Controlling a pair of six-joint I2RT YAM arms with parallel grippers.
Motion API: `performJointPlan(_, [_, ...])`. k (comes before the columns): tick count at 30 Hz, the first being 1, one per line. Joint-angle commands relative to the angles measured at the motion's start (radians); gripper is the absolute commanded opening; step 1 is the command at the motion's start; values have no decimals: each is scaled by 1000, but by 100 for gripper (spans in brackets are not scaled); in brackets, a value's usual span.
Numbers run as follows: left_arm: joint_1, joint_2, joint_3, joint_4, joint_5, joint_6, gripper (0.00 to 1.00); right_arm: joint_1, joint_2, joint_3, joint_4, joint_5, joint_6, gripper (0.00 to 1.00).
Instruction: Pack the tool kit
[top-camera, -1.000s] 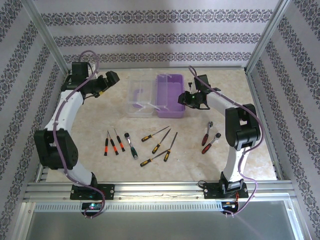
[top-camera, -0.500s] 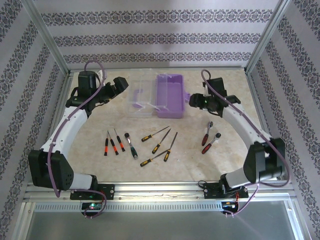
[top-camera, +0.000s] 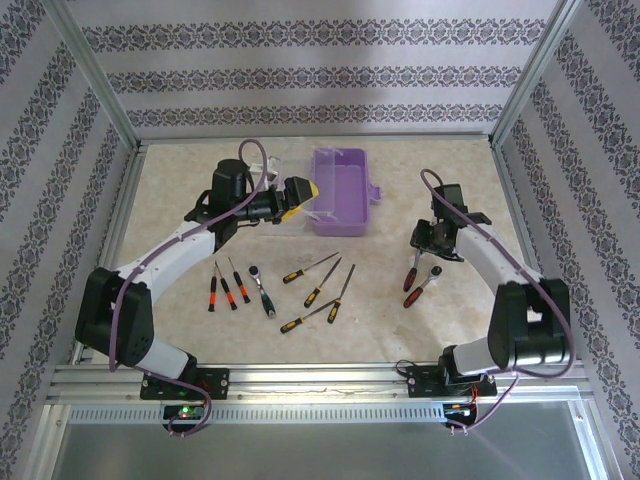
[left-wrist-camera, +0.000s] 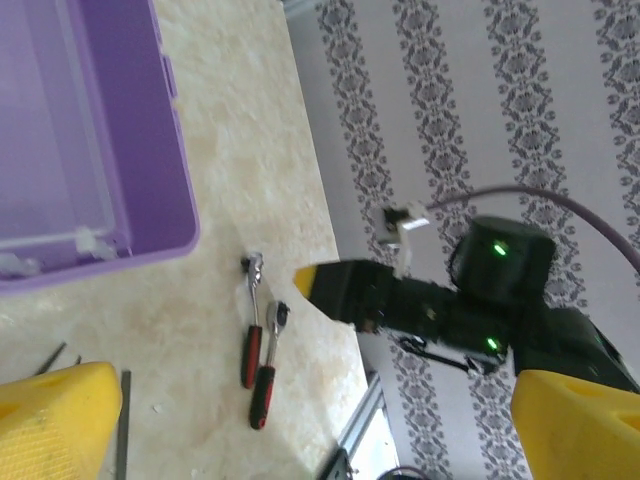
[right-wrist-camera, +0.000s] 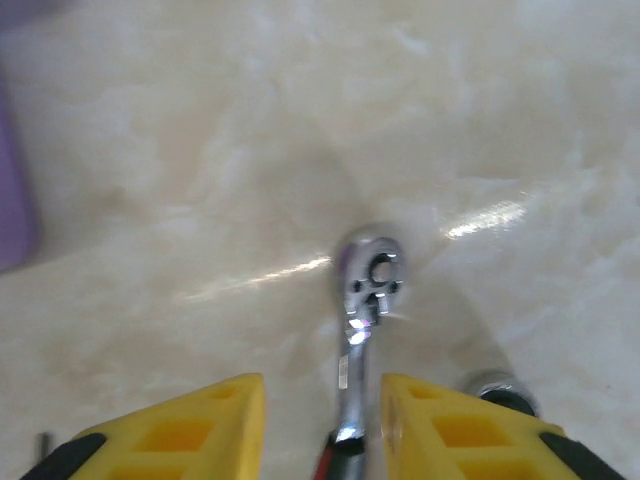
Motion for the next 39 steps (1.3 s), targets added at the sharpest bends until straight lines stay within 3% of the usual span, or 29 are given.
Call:
performJointPlan(1, [-2,-23,-24,176,21,-57,100,1,45,11,-28,-28,5,35])
performJointPlan(10, [-4,-28,-45,208,10,-73,100,-1,29,-62,-14,-42,13,36])
performJointPlan(28, [-3,-37,-41,176,2,-43,100,19,135,-51,22,-75,21,35])
performJointPlan(34, [-4,-29,-42,188,9,-53,100,22,197,-23,27,-82,27,27])
performJointPlan(39, [-3,-24,-41,191,13,-56,100,23,238,-2,34,-91,18,13])
